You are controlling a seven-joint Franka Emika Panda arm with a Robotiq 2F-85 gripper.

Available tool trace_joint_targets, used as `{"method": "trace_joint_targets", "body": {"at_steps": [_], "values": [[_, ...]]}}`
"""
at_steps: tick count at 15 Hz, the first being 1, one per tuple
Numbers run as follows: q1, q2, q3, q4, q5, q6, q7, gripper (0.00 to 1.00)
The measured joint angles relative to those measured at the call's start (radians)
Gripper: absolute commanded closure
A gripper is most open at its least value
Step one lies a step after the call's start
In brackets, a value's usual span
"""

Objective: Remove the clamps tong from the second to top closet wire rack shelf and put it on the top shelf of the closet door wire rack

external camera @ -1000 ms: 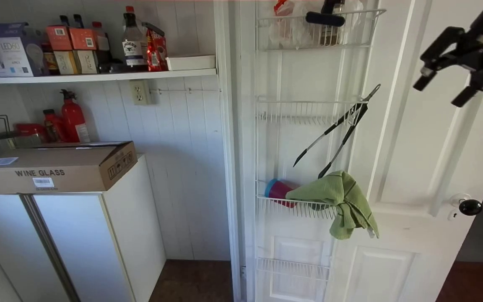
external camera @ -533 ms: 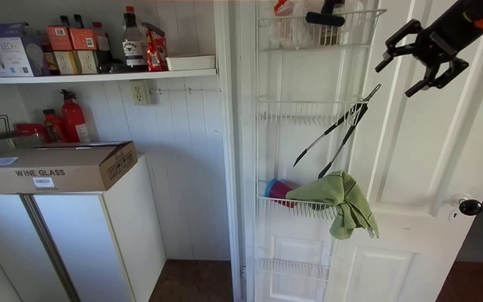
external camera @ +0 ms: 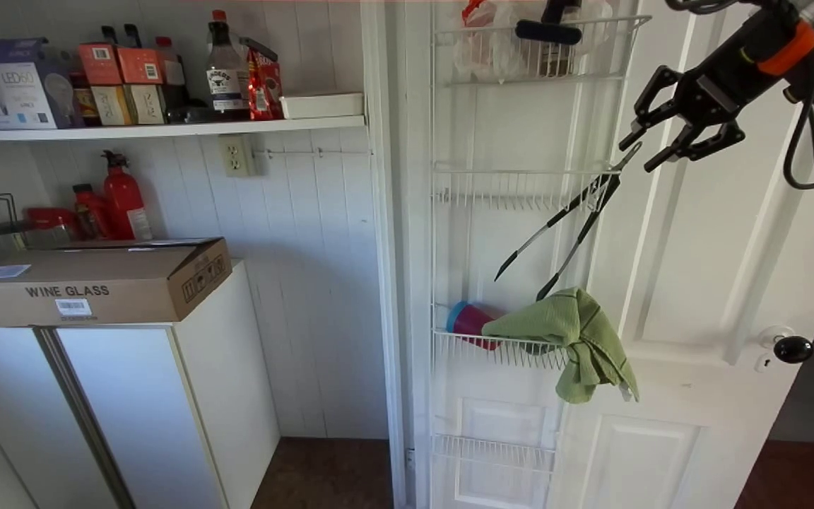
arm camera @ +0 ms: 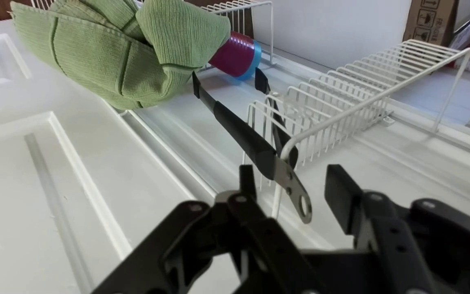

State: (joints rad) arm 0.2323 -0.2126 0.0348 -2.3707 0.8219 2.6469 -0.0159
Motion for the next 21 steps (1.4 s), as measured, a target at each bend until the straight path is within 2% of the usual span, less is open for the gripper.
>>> {"method": "trace_joint_targets", "body": {"at_steps": [2,4,15,21], "values": [[-0.006,0.010,0.004,0.005,0.000,0.000,0.000,0.95],[-0.009,0.013,0.006,0.009,0.000,0.000,0.000,1.00],[-0.026,0.012,0.019,0.019,-0.010,0.000,0.000,0.99],[-0.035,0.002,0.033,0.024,-0.103,-0.003,0.013,0.99]]}}
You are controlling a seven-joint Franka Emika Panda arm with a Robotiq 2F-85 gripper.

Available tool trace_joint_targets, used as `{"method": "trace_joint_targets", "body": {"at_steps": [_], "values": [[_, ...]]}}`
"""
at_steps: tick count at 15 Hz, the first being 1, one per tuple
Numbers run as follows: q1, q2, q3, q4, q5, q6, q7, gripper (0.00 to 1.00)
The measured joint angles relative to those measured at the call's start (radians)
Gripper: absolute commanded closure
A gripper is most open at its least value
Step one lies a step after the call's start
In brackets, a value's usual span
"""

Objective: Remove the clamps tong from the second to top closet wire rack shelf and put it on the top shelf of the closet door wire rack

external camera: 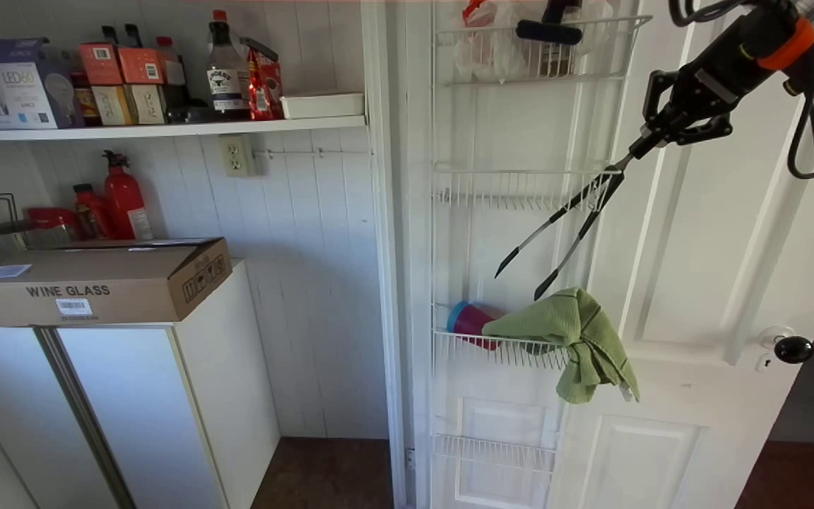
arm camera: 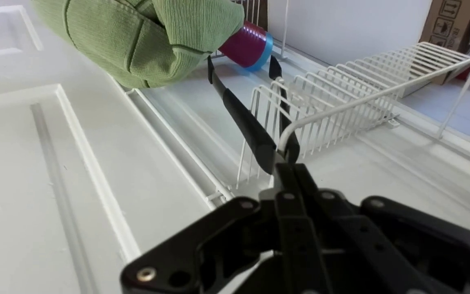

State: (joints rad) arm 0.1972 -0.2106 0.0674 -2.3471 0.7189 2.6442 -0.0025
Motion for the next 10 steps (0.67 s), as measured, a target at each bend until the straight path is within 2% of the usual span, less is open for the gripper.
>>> {"method": "trace_joint_targets", "body": {"at_steps": [10], "values": [[-0.047,-0.086,-0.002,0.051,-0.168,-0.090,0.052,0.99]]}}
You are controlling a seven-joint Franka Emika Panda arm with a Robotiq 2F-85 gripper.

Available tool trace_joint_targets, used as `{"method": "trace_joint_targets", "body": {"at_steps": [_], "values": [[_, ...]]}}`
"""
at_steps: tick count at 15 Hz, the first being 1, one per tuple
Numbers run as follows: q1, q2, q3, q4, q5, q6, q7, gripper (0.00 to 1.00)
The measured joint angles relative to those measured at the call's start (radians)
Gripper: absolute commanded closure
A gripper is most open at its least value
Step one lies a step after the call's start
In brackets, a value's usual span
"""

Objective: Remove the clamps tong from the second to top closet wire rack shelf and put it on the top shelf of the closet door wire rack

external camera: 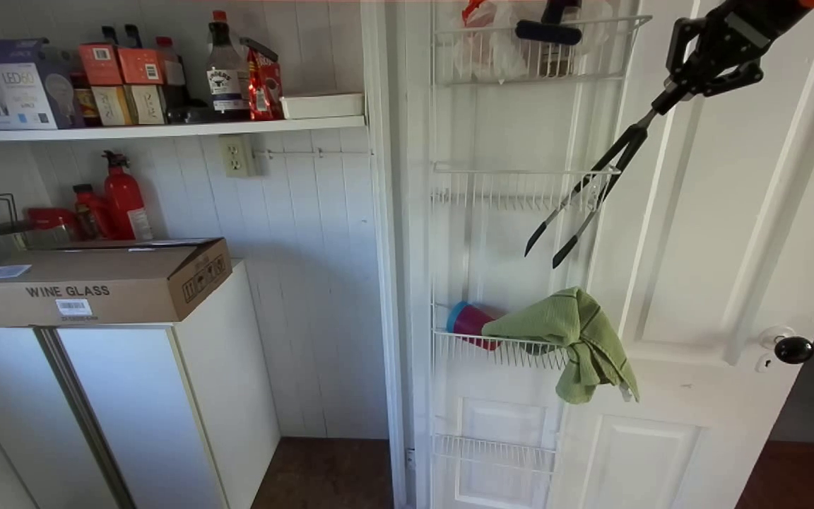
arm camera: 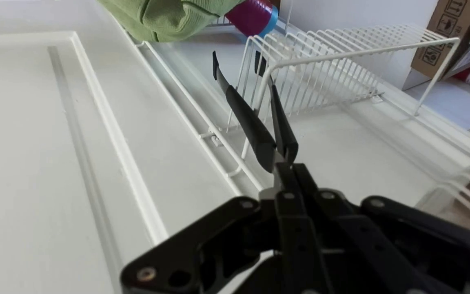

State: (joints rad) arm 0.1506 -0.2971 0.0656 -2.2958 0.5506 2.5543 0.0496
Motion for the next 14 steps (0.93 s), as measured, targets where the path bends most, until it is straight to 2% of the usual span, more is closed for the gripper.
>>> {"method": "trace_joint_targets", "body": {"at_steps": [8,14], "values": [[-0.017,-0.043,0.000,0.049,-0.121,-0.099,0.065,0.99],[-0.021,-0.085,-0.008,0.078,-0.133,-0.149,0.075,0.99]]}}
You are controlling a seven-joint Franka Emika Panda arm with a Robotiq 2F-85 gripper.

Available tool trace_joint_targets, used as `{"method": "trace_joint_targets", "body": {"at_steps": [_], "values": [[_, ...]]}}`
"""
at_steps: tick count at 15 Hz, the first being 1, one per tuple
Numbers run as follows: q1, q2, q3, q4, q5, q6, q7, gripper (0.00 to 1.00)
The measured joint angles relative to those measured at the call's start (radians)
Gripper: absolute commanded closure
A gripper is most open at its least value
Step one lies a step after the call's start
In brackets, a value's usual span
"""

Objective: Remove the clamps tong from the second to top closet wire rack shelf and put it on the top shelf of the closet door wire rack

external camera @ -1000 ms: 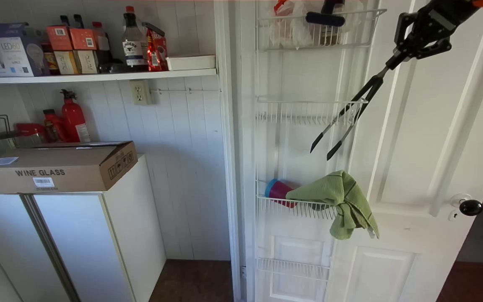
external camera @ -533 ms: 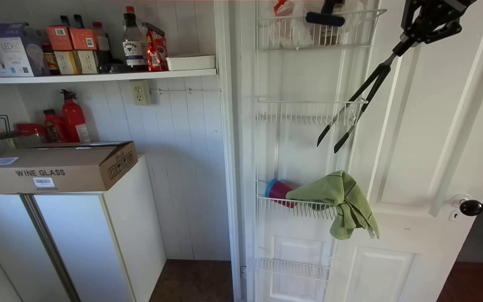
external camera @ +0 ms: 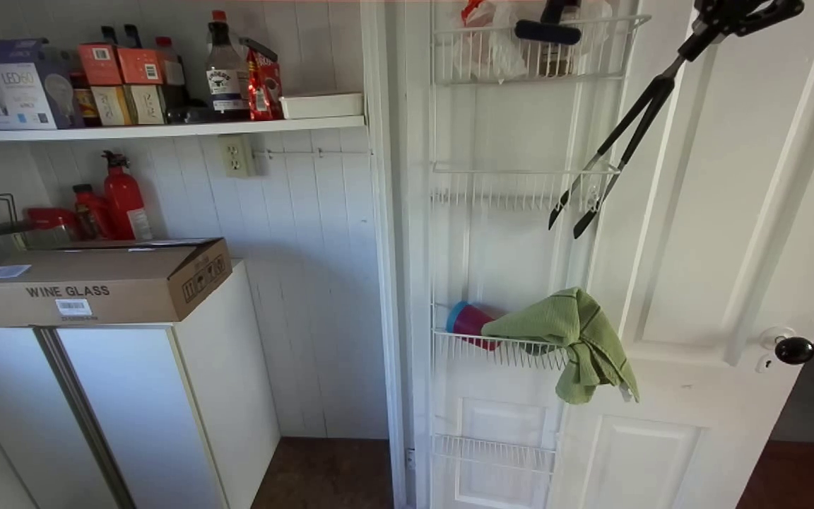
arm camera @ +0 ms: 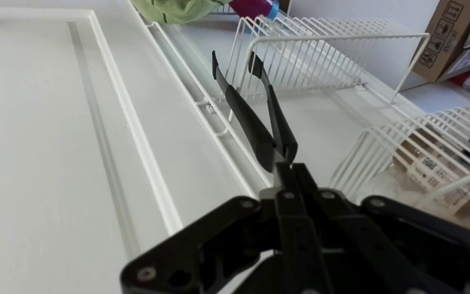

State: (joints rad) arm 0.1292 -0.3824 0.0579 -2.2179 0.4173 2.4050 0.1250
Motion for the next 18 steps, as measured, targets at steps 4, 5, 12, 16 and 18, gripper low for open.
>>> {"method": "trace_joint_targets", "body": {"at_steps": [4,5,12,16,18], "values": [[-0.017,-0.040,-0.005,0.005,-0.011,-0.038,0.002,0.99],[-0.024,-0.049,-0.005,0.006,-0.020,-0.054,0.006,0.99],[-0.039,-0.081,-0.005,0.023,-0.040,-0.104,0.026,0.99],[-0.039,-0.101,-0.005,0.029,-0.038,-0.104,0.027,0.99],[-0.039,-0.112,-0.006,0.030,-0.039,-0.104,0.030,0.99]]}}
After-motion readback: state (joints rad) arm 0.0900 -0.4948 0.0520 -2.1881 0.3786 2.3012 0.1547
